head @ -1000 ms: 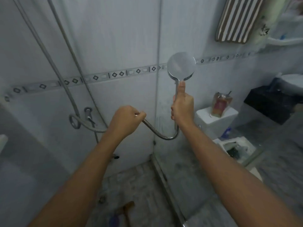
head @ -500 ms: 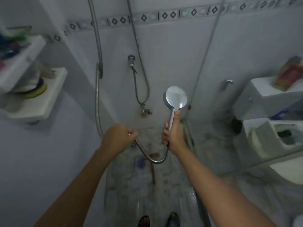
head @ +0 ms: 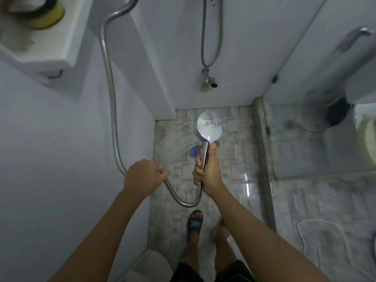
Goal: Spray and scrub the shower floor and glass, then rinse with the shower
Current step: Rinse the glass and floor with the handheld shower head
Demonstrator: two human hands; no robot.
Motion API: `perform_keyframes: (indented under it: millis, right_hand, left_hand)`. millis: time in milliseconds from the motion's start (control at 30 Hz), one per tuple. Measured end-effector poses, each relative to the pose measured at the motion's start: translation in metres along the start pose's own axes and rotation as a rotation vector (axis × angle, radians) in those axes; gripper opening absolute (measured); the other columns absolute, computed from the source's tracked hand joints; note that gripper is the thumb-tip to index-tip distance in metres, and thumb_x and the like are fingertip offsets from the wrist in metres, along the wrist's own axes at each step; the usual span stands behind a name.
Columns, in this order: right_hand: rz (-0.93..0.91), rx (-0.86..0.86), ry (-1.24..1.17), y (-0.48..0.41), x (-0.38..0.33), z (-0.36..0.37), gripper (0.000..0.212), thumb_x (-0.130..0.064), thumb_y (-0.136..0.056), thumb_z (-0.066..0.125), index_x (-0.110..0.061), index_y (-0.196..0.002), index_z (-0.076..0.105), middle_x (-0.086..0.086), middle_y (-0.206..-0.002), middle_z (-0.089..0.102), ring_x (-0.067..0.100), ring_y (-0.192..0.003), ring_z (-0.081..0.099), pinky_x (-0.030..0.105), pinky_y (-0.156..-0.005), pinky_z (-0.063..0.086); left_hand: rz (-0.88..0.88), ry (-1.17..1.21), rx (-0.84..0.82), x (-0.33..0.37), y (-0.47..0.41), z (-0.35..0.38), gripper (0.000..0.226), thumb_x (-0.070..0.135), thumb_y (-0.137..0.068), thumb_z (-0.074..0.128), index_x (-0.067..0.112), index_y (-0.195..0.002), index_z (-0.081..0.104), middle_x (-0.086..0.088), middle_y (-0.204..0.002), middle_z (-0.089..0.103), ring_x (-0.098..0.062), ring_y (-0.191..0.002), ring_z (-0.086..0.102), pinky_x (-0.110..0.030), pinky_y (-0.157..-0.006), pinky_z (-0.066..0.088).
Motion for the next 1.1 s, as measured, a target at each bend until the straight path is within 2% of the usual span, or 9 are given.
perform_keyframes:
  millis: [100,233,400,467,567,667,900,1000,1100]
  right_hand:
    - [0.024,0.009,-0.008,-0.009,0.035,-0.004,0.079,-0.087,-0.085,0.022,-0.018,-0.052,0.043,0.0,-0.042,0.025,0.014,-0.032,0.019,0.019,-0.041,0.018]
    - [0.091,0.04,-0.045,-0.011,0.075,-0.008,0.079,-0.084,-0.087,0.022,-0.017,-0.052,0.042,0.001,-0.04,0.025,0.014,-0.03,0.019,0.017,-0.04,0.017]
    - [0.087,0.147,-0.088,-0.008,0.093,-0.02,0.075,-0.079,-0.091,0.022,-0.016,-0.054,0.039,0.001,-0.041,0.021,0.013,-0.032,0.016,0.017,-0.042,0.017]
    - [0.064,0.192,-0.088,-0.007,0.091,-0.027,0.076,-0.078,-0.093,0.022,-0.016,-0.052,0.039,0.001,-0.041,0.022,0.014,-0.031,0.018,0.018,-0.041,0.019]
    - [0.035,0.269,-0.109,-0.007,0.085,-0.043,0.076,-0.077,-0.093,0.023,-0.017,-0.049,0.04,0.002,-0.041,0.024,0.014,-0.032,0.02,0.018,-0.041,0.021]
    - [-0.017,0.341,-0.114,-0.006,0.075,-0.066,0.076,-0.077,-0.093,0.025,-0.018,-0.047,0.041,0.002,-0.042,0.025,0.015,-0.034,0.021,0.02,-0.043,0.02]
    - [-0.134,0.456,-0.129,0.005,0.04,-0.137,0.074,-0.073,-0.095,0.026,-0.015,-0.052,0.041,0.003,-0.041,0.028,0.016,-0.033,0.023,0.021,-0.043,0.023]
    - [-0.188,0.502,-0.129,0.011,0.027,-0.166,0.073,-0.07,-0.098,0.024,-0.015,-0.053,0.039,0.003,-0.042,0.026,0.015,-0.035,0.022,0.02,-0.043,0.022]
    - [-0.204,0.579,-0.153,0.015,0.013,-0.206,0.072,-0.078,-0.086,0.029,-0.015,-0.051,0.039,0.003,-0.043,0.026,0.015,-0.036,0.022,0.021,-0.044,0.022]
  left_hand:
    - [-0.004,-0.028,-0.026,-0.022,0.017,0.024,0.059,0.041,-0.085,0.062,0.026,-0.039,0.028,0.009,-0.04,0.03,-0.011,-0.039,0.036,-0.021,-0.041,0.018]
    - [-0.064,-0.096,-0.123,-0.038,0.026,0.053,0.052,0.036,-0.086,0.064,0.015,-0.043,0.045,0.005,-0.041,0.035,-0.016,-0.042,0.043,-0.025,-0.045,0.025]
    - [-0.076,-0.08,-0.199,-0.048,0.03,0.074,0.054,0.035,-0.086,0.064,0.018,-0.042,0.037,0.005,-0.041,0.034,-0.011,-0.039,0.036,-0.023,-0.041,0.023]
    - [-0.063,-0.086,-0.212,-0.045,0.028,0.079,0.053,0.034,-0.086,0.063,0.018,-0.042,0.039,0.004,-0.042,0.037,-0.013,-0.04,0.041,-0.024,-0.042,0.028]
    - [-0.051,-0.094,-0.227,-0.027,0.018,0.08,0.047,0.035,-0.087,0.06,0.01,-0.048,0.056,-0.002,-0.047,0.05,-0.021,-0.048,0.055,-0.029,-0.048,0.041]
    - [-0.021,-0.068,-0.221,-0.003,0.005,0.082,0.045,0.036,-0.088,0.06,0.006,-0.055,0.066,-0.007,-0.054,0.06,-0.023,-0.052,0.059,-0.03,-0.052,0.046]
    - [0.088,-0.065,-0.281,0.07,-0.021,0.106,0.045,0.037,-0.088,0.058,0.009,-0.053,0.065,-0.005,-0.052,0.061,-0.02,-0.051,0.061,-0.033,-0.051,0.052]
    - [0.129,-0.031,-0.285,0.101,-0.028,0.117,0.044,0.034,-0.087,0.058,0.007,-0.054,0.063,-0.006,-0.053,0.061,-0.022,-0.052,0.061,-0.03,-0.048,0.044]
    - [0.158,-0.012,-0.311,0.142,-0.036,0.128,0.046,0.034,-0.087,0.059,0.007,-0.05,0.058,-0.007,-0.052,0.06,-0.023,-0.052,0.061,-0.03,-0.048,0.044]
Point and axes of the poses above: each hand's wrist, its own y-axis away from the middle knuckle, its own z-axis out of the palm, x = y × z, the point moved 6 cm from there along -y, towards the middle knuckle
